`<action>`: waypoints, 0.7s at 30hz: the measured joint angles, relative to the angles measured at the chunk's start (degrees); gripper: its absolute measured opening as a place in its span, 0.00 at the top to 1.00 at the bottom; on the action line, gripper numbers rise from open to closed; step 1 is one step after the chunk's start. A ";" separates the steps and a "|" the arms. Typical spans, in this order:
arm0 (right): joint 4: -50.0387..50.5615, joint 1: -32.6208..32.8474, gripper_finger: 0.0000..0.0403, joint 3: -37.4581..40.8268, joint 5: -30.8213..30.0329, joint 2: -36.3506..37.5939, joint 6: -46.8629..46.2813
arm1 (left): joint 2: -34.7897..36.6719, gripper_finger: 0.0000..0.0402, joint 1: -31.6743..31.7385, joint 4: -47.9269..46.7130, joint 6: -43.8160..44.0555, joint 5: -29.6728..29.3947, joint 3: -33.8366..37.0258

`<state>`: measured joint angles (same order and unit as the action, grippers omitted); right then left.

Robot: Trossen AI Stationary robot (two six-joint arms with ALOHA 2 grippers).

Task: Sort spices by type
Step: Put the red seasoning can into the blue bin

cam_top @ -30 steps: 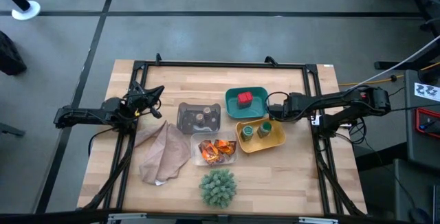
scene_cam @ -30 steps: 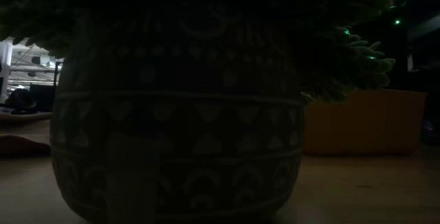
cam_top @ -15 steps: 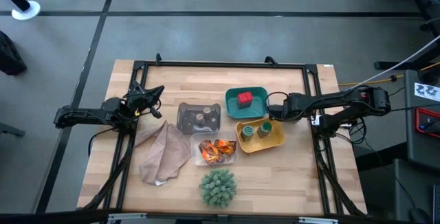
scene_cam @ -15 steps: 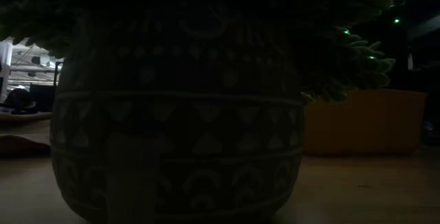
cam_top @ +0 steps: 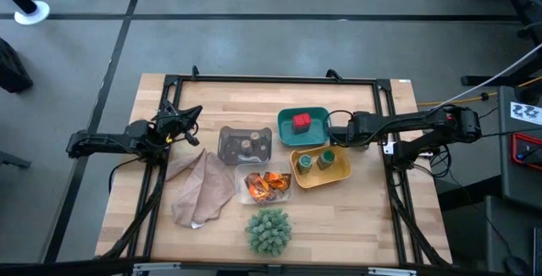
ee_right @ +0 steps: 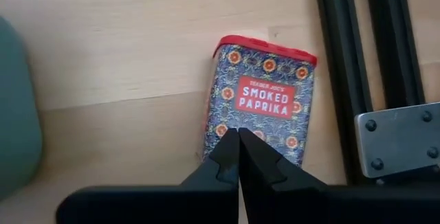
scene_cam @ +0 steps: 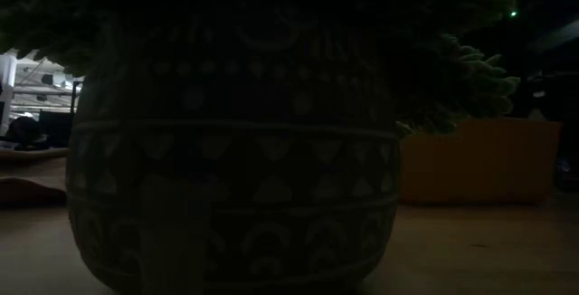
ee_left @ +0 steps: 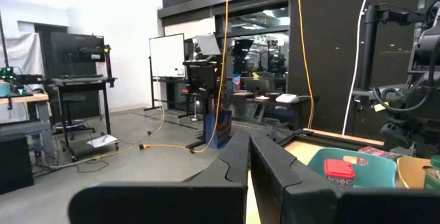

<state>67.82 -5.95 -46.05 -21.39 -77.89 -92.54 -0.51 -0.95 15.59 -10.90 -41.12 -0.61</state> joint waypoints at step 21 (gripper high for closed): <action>-2.77 5.61 0.99 3.24 -1.46 -0.53 -8.01 | 0.00 1.00 -0.01 -0.14 -0.99 0.04 -0.01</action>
<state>65.05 -0.34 -42.81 -22.85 -78.42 -100.55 -0.51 -0.96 15.45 -11.89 -41.08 -0.62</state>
